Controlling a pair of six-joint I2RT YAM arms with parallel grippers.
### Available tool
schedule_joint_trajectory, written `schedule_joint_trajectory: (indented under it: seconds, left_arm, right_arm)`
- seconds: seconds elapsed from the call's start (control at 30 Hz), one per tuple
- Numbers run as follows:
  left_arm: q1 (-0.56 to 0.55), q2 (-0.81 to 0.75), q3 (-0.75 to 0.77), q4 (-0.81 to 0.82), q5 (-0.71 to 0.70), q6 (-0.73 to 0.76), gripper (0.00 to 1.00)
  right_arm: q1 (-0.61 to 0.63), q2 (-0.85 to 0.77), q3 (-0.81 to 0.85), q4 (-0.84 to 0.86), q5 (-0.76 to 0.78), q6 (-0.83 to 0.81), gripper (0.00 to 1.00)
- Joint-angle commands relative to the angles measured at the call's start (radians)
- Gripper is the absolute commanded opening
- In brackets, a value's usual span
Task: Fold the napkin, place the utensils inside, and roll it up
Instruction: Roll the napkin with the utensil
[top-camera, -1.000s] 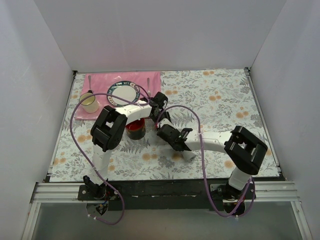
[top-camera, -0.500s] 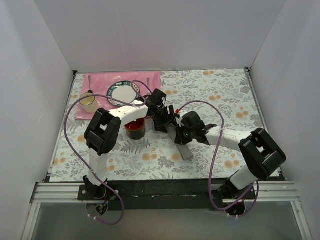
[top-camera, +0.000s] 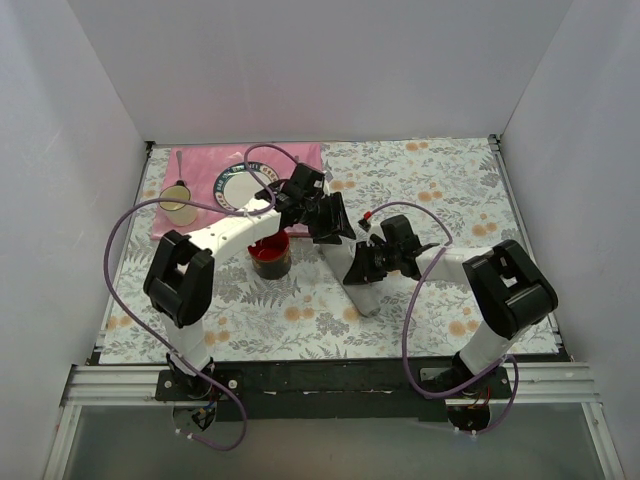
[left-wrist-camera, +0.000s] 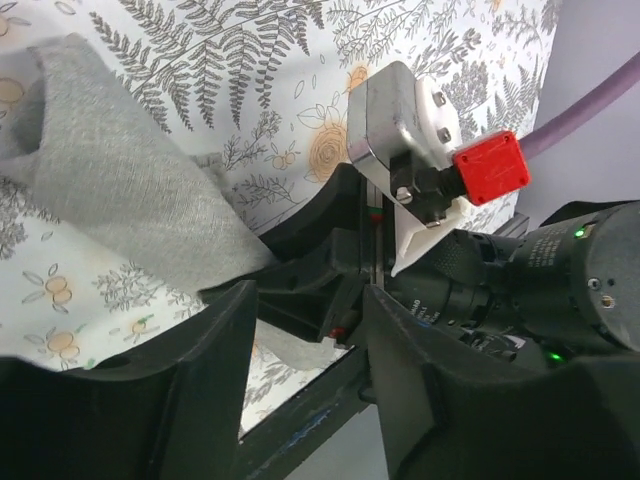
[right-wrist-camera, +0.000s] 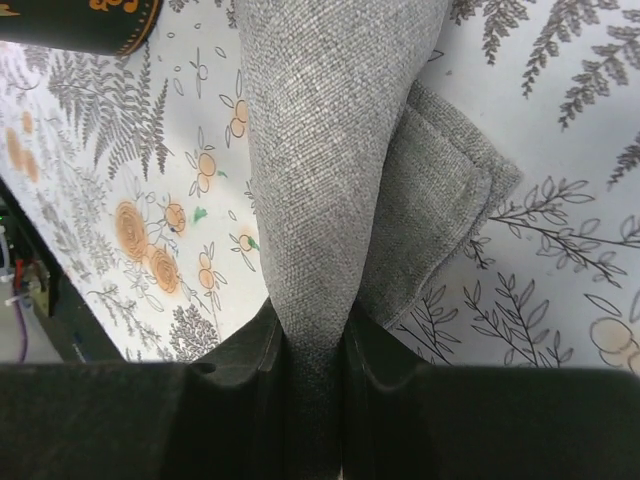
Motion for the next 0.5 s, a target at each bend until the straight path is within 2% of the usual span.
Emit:
schedule_joint_trajectory:
  seconds: [0.0,0.2,0.3,0.4,0.47]
  left_arm:
    - [0.006,0.076,-0.009,0.05,0.058,-0.004,0.42]
    - [0.006,0.16,-0.021,0.044,0.014,0.022,0.33]
    - [0.006,0.185,-0.044,0.058,-0.009,0.039,0.32]
    - [0.009,0.22,-0.046,0.068,-0.038,0.051,0.29]
    - [0.009,0.237,-0.044,0.07,-0.049,0.06,0.27]
  right_arm:
    - [-0.008,0.073,-0.052,-0.057,-0.04,0.011,0.01]
    - [-0.028,0.058,-0.063,-0.084,-0.031,-0.015,0.01]
    - [-0.026,0.052,-0.043,-0.138,-0.005,-0.05,0.06]
    - [-0.023,0.028,-0.022,-0.207,0.023,-0.077,0.15]
    - [-0.023,0.006,-0.008,-0.245,0.05,-0.102,0.26]
